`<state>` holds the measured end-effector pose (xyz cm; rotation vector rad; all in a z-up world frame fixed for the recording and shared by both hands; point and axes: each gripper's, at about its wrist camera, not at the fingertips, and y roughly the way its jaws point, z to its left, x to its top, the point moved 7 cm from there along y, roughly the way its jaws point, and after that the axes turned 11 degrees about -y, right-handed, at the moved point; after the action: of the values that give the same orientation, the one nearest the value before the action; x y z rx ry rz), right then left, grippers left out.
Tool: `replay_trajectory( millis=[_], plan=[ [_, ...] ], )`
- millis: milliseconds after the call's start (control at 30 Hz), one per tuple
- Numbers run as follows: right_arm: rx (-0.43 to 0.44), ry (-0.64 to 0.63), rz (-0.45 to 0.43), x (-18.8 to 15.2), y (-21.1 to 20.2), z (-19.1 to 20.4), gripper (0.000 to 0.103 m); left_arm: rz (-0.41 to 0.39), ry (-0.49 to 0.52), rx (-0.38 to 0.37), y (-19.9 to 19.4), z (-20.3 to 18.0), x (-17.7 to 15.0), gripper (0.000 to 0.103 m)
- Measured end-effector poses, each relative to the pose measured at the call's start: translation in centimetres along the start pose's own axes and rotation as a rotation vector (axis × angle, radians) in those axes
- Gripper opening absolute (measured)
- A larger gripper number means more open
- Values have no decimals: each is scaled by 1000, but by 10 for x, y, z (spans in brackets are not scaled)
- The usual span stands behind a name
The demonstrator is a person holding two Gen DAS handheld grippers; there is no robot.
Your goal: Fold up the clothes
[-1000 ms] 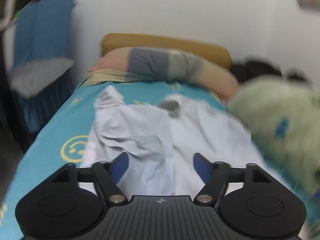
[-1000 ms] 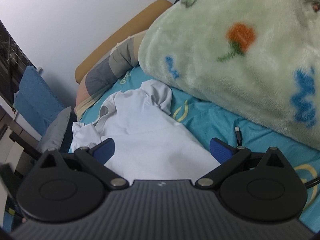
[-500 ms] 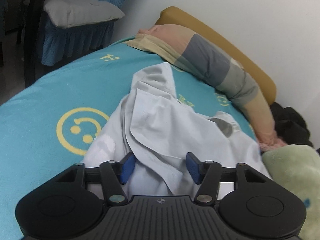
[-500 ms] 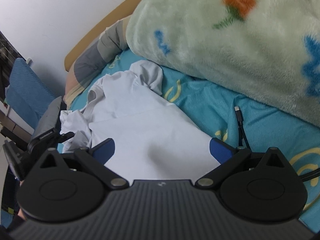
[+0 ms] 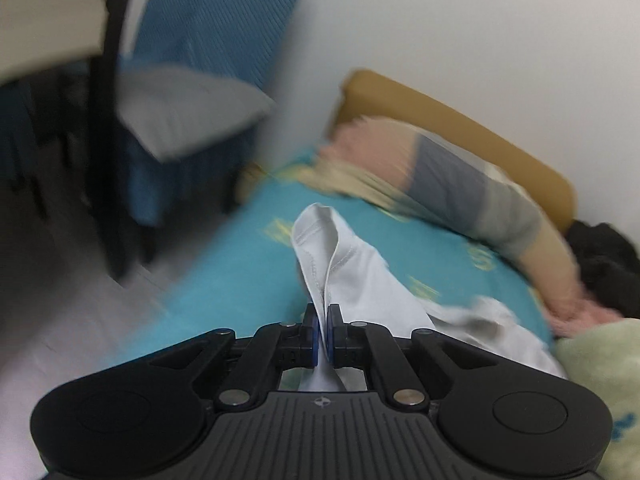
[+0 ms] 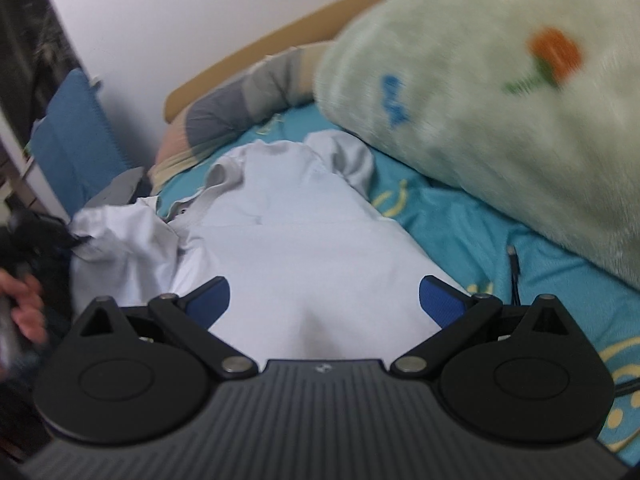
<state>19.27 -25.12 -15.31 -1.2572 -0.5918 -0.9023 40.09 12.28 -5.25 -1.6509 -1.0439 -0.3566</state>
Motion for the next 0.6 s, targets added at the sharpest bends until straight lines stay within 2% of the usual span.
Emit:
replay_trajectory(
  millis=[167, 267, 333, 367, 400, 500, 567, 600],
  plan=[
    [-6, -84, -24, -1, 2, 12, 103, -87, 107, 202, 2, 64, 60, 4],
    [-21, -111, -16, -5, 10, 15, 103, -69, 78, 279, 18, 111, 64, 5],
    [-31, -123, -7, -7, 16, 17, 103, -74, 22, 277, 23, 137, 59, 12],
    [-35, -127, -4, -8, 19, 19, 103, -66, -13, 269, 23, 146, 54, 23],
    [-38, -135, -3, -9, 21, 20, 103, -50, -50, 260, 24, 155, 49, 37],
    [-42, -158, 3, -12, 26, 25, 103, 1, -199, 206, 20, 176, 31, 62],
    [-38, -154, 13, -14, 29, 27, 103, 46, -322, 142, 14, 186, 15, 70],
    [-35, -151, 17, -15, 29, 28, 103, 69, -376, 96, 11, 187, 7, 70]
  ],
)
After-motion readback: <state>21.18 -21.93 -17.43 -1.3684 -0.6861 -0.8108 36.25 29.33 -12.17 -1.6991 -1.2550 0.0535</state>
